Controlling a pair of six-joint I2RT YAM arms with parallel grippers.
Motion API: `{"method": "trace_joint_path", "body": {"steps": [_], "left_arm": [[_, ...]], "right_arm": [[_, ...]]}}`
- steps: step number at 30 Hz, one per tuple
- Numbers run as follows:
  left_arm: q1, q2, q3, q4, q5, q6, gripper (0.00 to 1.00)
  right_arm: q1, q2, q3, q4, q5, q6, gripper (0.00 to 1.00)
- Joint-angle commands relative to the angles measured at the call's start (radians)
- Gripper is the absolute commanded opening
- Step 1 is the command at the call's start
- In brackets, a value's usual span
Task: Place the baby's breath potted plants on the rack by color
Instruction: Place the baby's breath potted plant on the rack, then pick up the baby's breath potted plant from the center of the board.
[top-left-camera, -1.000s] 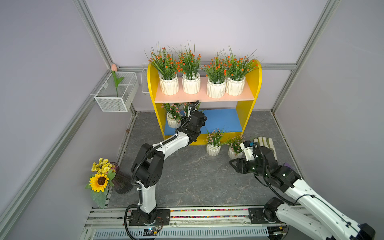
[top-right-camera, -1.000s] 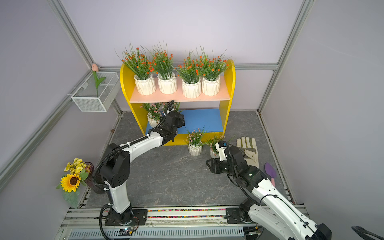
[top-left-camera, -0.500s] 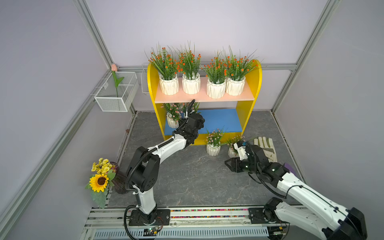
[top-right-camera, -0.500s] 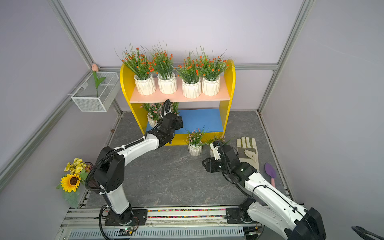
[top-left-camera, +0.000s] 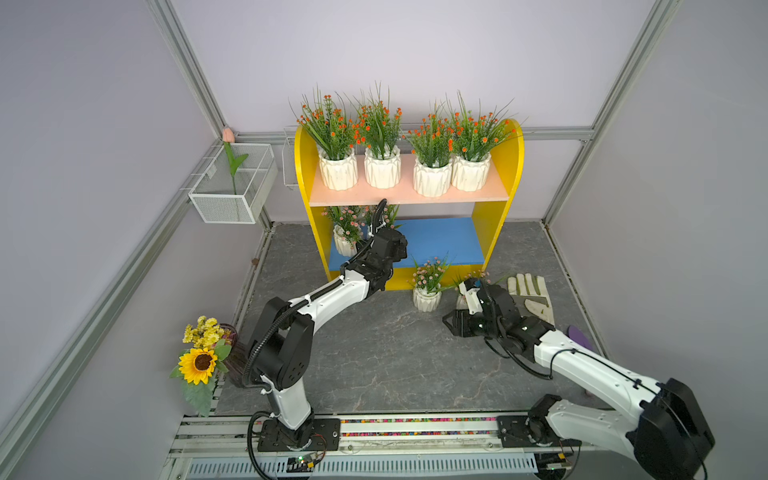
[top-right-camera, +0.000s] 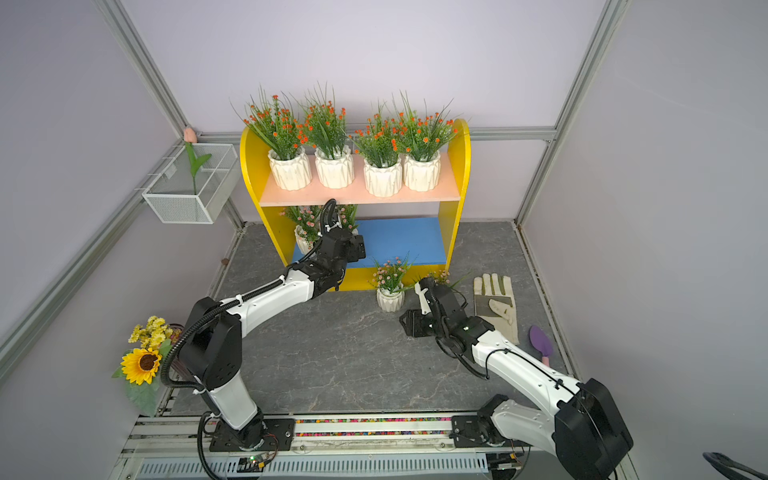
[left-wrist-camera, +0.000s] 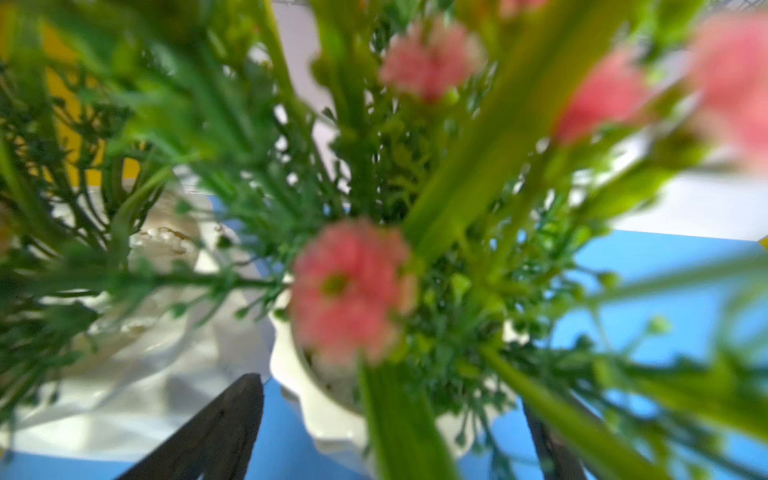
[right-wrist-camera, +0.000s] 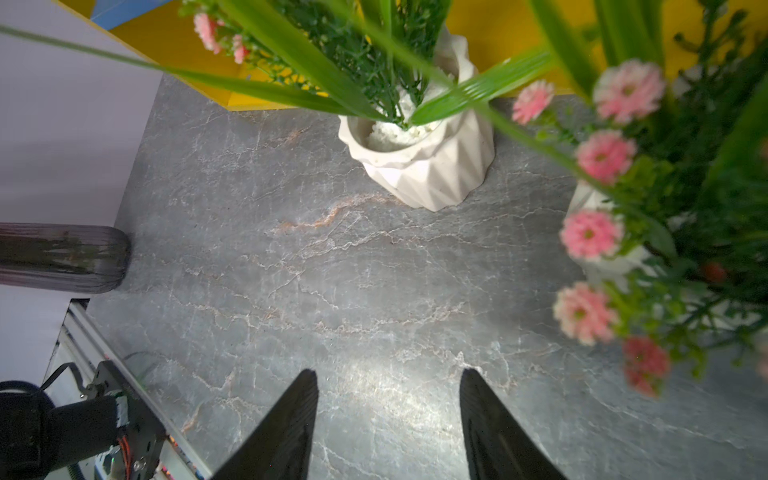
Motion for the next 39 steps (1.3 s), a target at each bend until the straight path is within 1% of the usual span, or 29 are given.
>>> {"method": "trace_joint_path", "body": {"steps": [1,6,9,17,21,25,30,33,39], "left_arm": [[-0.007,-0.053,-0.026,-0.028,0.001,-0.026,1.00],[-0.012,-0.095,-0.076,-0.025,0.002,-0.031,1.00],[-0.019,-0.118,-0.103,-0.017,0.012,-0.030,1.00],[-0.056,-0.195,-0.199,-0.012,0.021,-0.024,1.00],[-0.096,-0.248,-0.273,0.015,0.006,-0.008,1.00],[-0.120,-0.304,-0.350,0.029,0.013,-0.006,1.00],[-0.125,-0.369,-0.426,0.026,0.038,-0.019,1.00],[-0.125,-0.395,-0.460,0.026,0.046,-0.026,1.00],[-0.125,-0.436,-0.494,0.021,0.041,-0.030,1.00]], "right_arm": [[-0.013,0.036,0.003,0.057,0.035,0.019,0.58],[-0.020,0.102,0.022,0.092,0.056,0.019,0.58],[-0.020,0.142,0.043,0.107,0.067,0.011,0.56],[-0.021,0.227,0.107,0.122,0.092,-0.004,0.48],[-0.020,0.264,0.138,0.119,0.124,-0.013,0.44],[-0.023,0.297,0.172,0.108,0.155,-0.027,0.38],[-0.027,0.337,0.204,0.106,0.164,-0.044,0.33],[-0.030,0.364,0.251,0.103,0.170,-0.049,0.31],[-0.035,0.416,0.292,0.107,0.170,-0.054,0.29]]}}
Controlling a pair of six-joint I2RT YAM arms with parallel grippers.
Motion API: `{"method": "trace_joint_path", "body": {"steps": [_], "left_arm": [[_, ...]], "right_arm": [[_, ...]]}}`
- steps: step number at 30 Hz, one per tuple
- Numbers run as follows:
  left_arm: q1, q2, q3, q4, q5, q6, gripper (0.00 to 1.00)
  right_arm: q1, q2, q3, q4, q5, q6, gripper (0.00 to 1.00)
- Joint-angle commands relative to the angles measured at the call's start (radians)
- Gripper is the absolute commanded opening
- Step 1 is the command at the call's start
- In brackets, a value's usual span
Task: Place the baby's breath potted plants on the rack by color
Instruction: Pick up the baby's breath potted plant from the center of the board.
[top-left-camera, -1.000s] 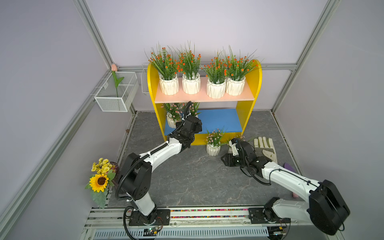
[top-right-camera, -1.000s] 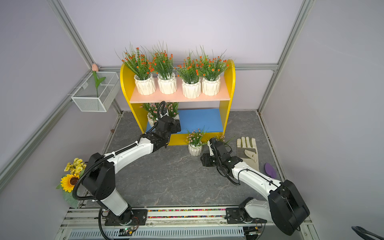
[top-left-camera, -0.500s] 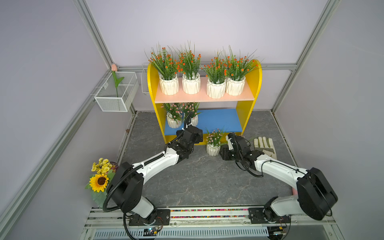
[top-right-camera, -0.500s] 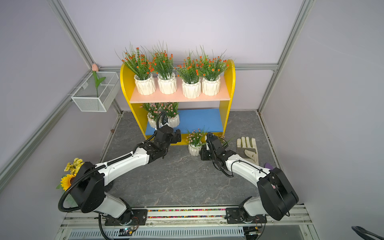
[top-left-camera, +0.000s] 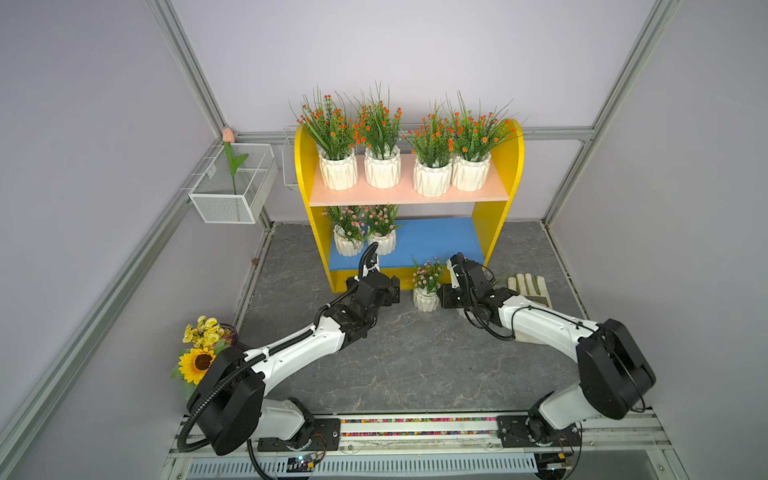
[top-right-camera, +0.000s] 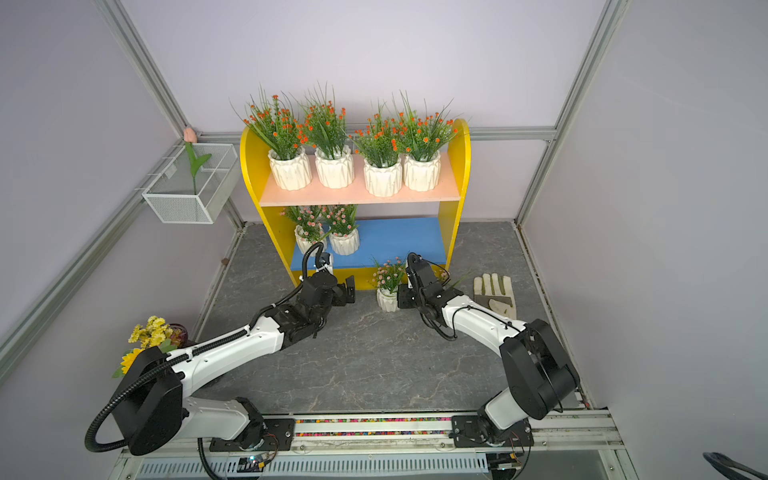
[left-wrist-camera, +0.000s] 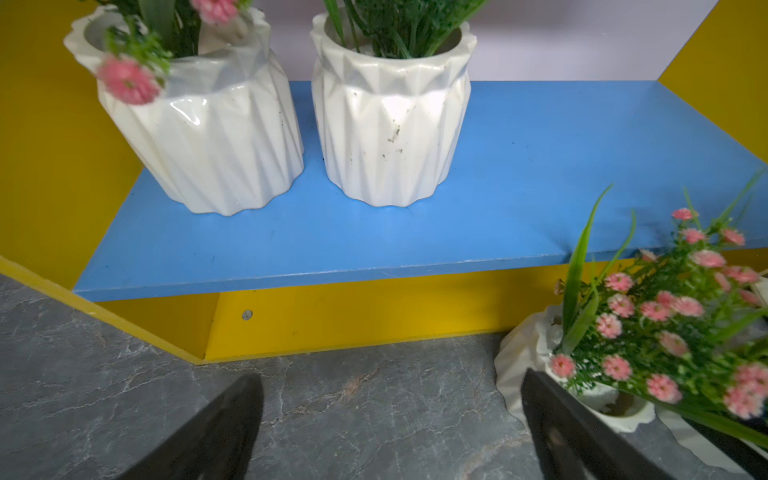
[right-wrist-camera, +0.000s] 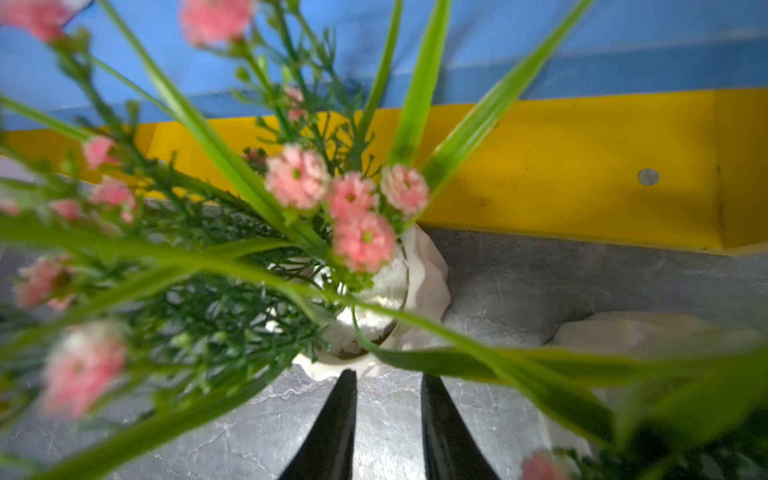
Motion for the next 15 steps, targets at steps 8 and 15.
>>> {"method": "trace_joint_path", "body": {"steps": [8,15], "left_arm": [[-0.001,-0.048,-0.028,0.003,-0.003,-0.021,1.00],[-0.001,-0.042,-0.024,0.001,0.002,-0.023,1.00]], "right_arm": [[-0.009,0.061,0.043,0.006,0.015,-0.008,0.28],[-0.015,0.107,0.070,0.010,0.014,-0.006,0.27]]}}
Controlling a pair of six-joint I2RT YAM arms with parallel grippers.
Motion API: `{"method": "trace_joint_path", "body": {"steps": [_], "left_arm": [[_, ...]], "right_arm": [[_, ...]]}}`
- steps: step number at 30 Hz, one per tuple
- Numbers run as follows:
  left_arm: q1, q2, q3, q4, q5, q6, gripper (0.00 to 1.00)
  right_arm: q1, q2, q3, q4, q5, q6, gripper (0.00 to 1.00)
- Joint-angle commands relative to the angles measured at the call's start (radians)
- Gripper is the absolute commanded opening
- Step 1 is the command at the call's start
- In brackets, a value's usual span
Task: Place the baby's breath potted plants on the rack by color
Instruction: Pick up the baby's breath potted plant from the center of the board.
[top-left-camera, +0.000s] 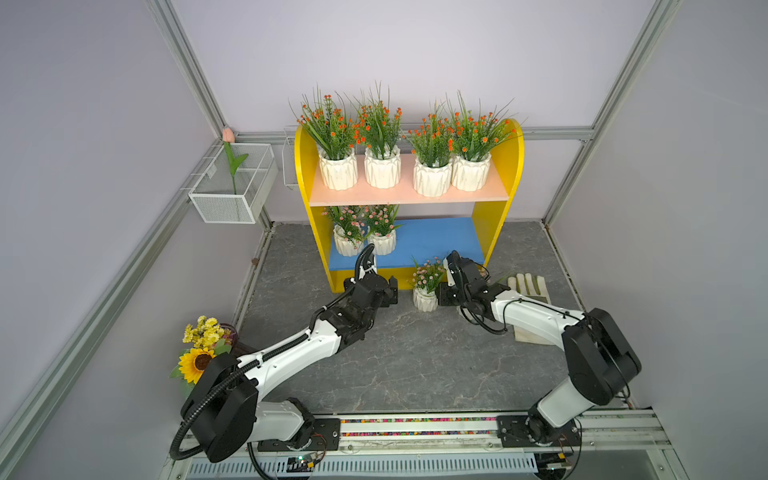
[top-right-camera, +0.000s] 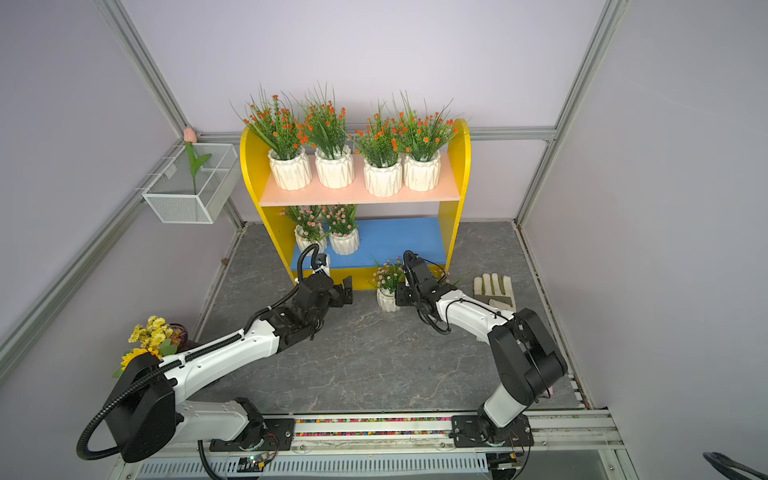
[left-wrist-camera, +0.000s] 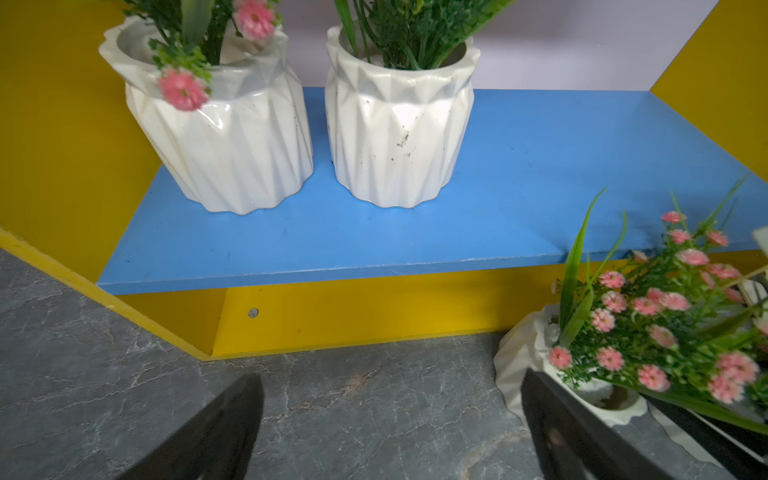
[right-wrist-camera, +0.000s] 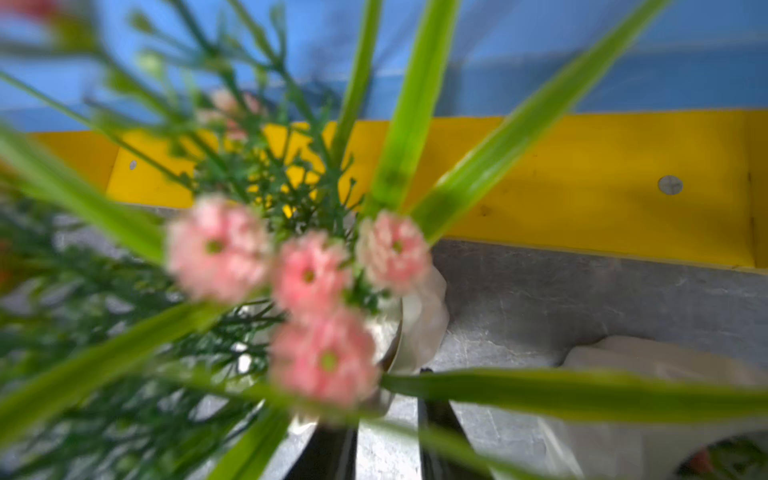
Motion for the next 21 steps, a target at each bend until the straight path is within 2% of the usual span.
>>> {"method": "trace_joint_path", "body": {"steps": [1,8,21], "left_arm": [[-0.002,-0.010,-0.008,-0.002,0.002,-0.021,1.00],[-0.002,-0.032,-0.013,-0.011,-0.004,-0.017,1.00],[-0.002,-0.041,-0.031,-0.010,0.002,-0.019,1.00]], "right_arm": [[-0.009,0.028,0.028,0.005,0.013,-0.002,0.26],[-0.011,0.053,0.052,-0.009,0.019,-0.005,0.21],[-0.013,0.112,0.123,-0.076,0.006,-0.014,0.18]]}}
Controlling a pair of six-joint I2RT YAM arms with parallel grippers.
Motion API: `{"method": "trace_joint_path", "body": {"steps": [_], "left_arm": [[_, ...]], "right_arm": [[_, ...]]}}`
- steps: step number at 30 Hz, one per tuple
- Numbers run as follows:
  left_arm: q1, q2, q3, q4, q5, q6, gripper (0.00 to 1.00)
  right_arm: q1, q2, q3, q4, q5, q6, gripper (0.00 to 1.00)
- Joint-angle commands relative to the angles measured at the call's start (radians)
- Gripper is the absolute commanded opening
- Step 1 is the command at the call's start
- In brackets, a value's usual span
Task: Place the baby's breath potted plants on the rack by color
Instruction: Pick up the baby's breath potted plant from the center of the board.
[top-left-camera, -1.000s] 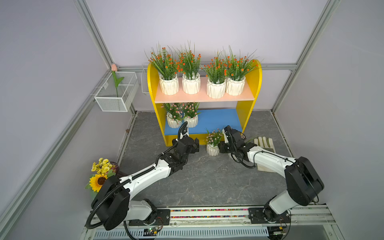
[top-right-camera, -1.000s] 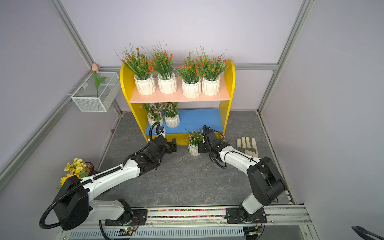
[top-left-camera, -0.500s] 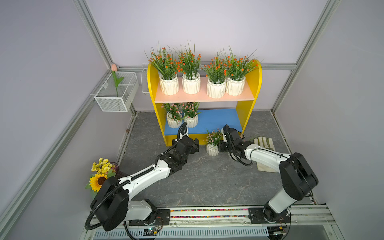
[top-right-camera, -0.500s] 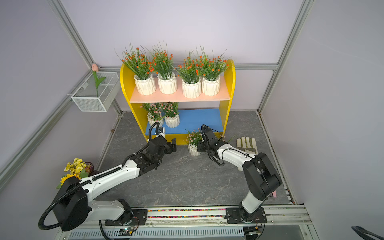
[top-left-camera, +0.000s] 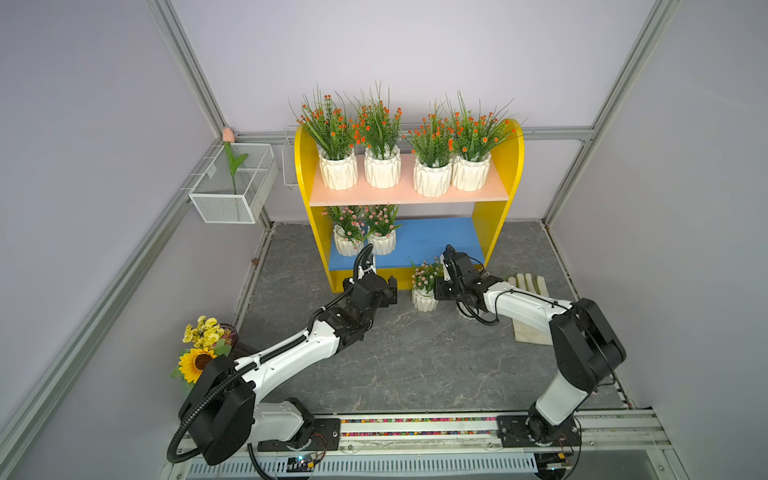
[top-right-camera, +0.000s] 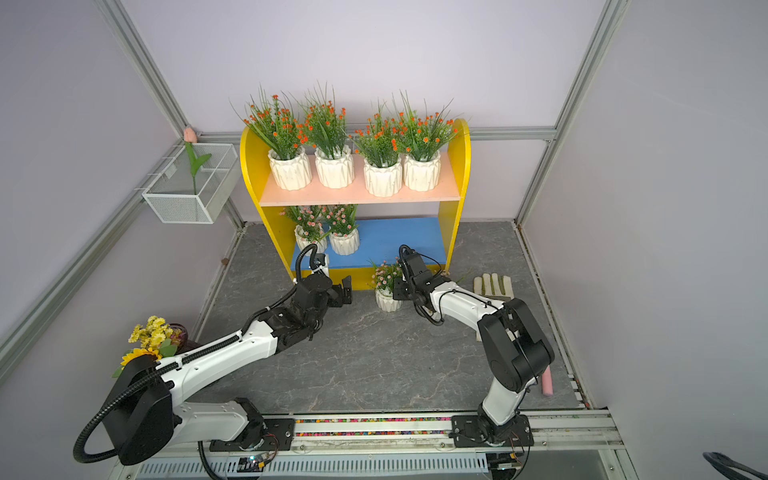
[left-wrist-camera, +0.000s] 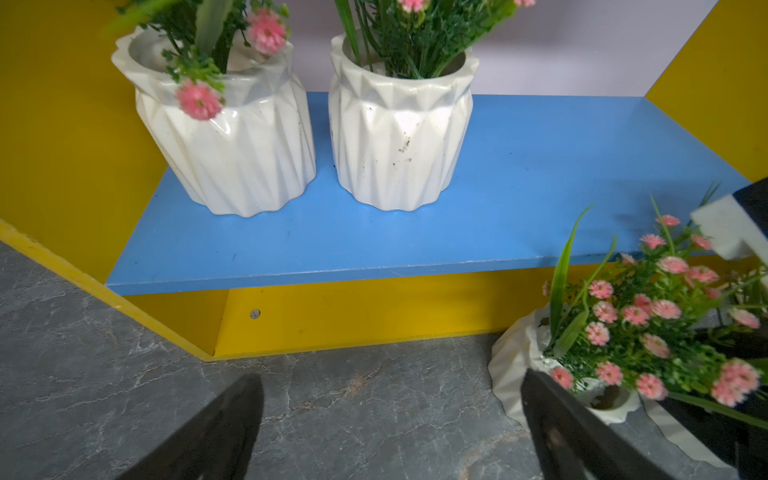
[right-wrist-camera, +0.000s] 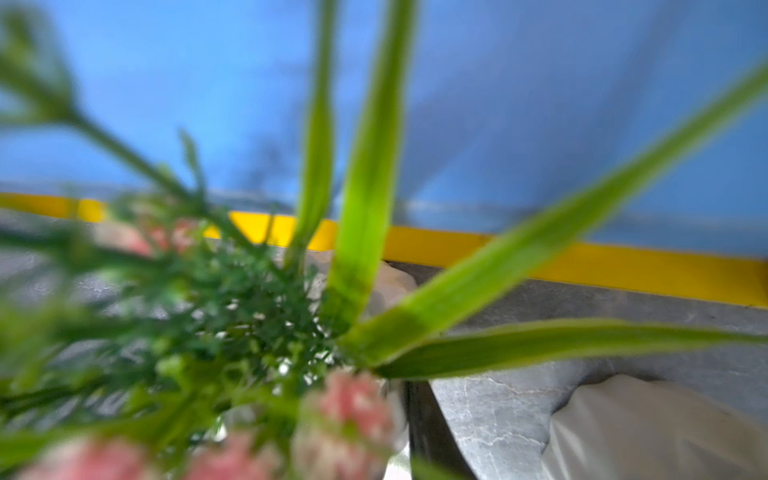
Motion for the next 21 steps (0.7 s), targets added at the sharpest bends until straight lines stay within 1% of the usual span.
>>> {"method": "trace_joint_path", "body": {"steps": [1,7,14,21], "left_arm": [[-0.002,-0.027,-0.023,-0.005,0.003,-0.019,1.00],[-0.002,-0.038,-0.041,-0.003,0.020,-0.017,1.00],[-0.001,-0.092,-0.103,0.035,0.057,-0.012,1.00],[-0.008,-0.123,-0.170,0.148,0.199,0.054,1.00]], "right_arm": [[-0.005,0.020,0.020,-0.029,-0.005,-0.009,0.17],[-0.005,0.017,0.040,-0.060,-0.019,-0.022,0.12],[-0.007,-0.021,0.049,-0.103,-0.067,-0.043,0.09],[-0.018,-0.090,0.039,-0.134,-0.132,-0.054,0.08]]}}
